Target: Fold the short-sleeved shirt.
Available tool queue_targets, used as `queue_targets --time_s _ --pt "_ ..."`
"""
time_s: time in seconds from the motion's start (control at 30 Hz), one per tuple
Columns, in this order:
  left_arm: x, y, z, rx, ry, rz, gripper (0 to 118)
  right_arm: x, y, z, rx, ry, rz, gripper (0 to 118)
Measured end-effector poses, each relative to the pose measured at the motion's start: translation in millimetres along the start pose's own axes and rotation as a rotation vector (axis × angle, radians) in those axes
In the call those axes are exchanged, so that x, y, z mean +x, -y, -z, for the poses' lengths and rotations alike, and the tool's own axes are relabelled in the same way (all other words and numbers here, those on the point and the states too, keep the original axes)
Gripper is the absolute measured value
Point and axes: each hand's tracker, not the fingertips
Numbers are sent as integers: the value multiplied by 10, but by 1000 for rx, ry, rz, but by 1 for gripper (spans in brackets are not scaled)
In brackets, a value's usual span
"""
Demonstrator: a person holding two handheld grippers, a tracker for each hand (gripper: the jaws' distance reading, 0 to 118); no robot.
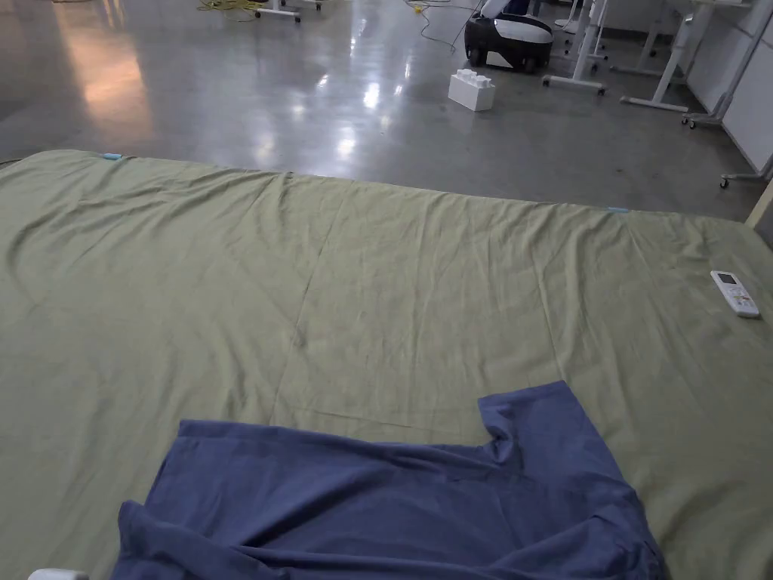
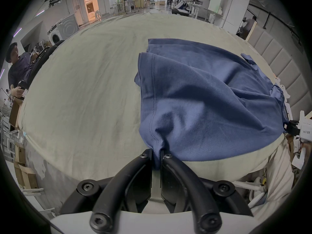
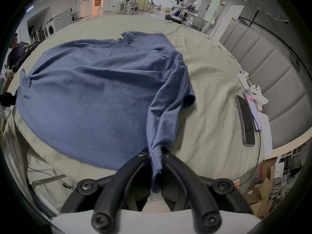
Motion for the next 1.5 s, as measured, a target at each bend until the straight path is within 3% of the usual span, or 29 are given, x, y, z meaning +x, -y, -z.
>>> queue_targets --time_s 0.03,0.1,0.13,0.17,0.23,0.27,0.37,0.53,0.67,0.73,0.8,0.83,0.87,0.93,0.97,1.0,1.2,1.3,1.5 --pt "-10 -13 -18 2 3 -2 10 -3 -21 -30 1 5 5 22" --pt "-25 -50 -94 24 22 -32 18 10 -98 -171 38 28 25 57" --pt "-20 -82 -132 44 24 -45 26 22 -159 -268 66 42 42 69" --pt "-3 -123 -176 79 19 -51 42 24 -225 -352 107 59 62 79" --pt "47 -202 -270 155 34 -52 65 24 -363 -511 213 55 84 81" --pt "87 -261 -320 205 36 -47 68 27 -454 -599 268 54 98 82" --pt "245 -430 -446 351 41 -24 68 -29 -678 -747 464 47 152 90" --pt "552 -674 -621 601 -17 -10 67 -217 -1000 -880 715 59 199 90" --pt "813 -784 -800 759 -46 8 64 -379 -1188 -922 834 67 201 89" --pt "890 -835 -833 815 -81 26 53 -424 -1265 -941 875 77 201 84" --pt "969 -871 -865 838 -114 35 24 -471 -1315 -913 863 28 269 48" --pt "990 -875 -872 844 -113 32 12 -491 -1327 -909 879 40 264 27" --pt "993 -868 -876 860 -113 25 9 -512 -1337 -906 895 57 258 12" --pt "1013 -841 -905 897 -107 13 3 -529 -1384 -918 961 80 195 11" --pt "1030 -828 -917 913 -132 8 3 -525 -1382 -857 886 32 254 3" --pt "1024 -821 -913 917 -148 10 2 -526 -1390 -841 889 28 262 2" --pt "858 -855 -886 878 -127 10 2 -576 -1431 -826 927 55 218 1" --pt "675 -966 -762 812 -100 0 2 -575 -1482 -780 917 53 203 1" --pt "140 -1473 -154 475 -38 -23 2 -559 -1535 -626 843 31 183 1"
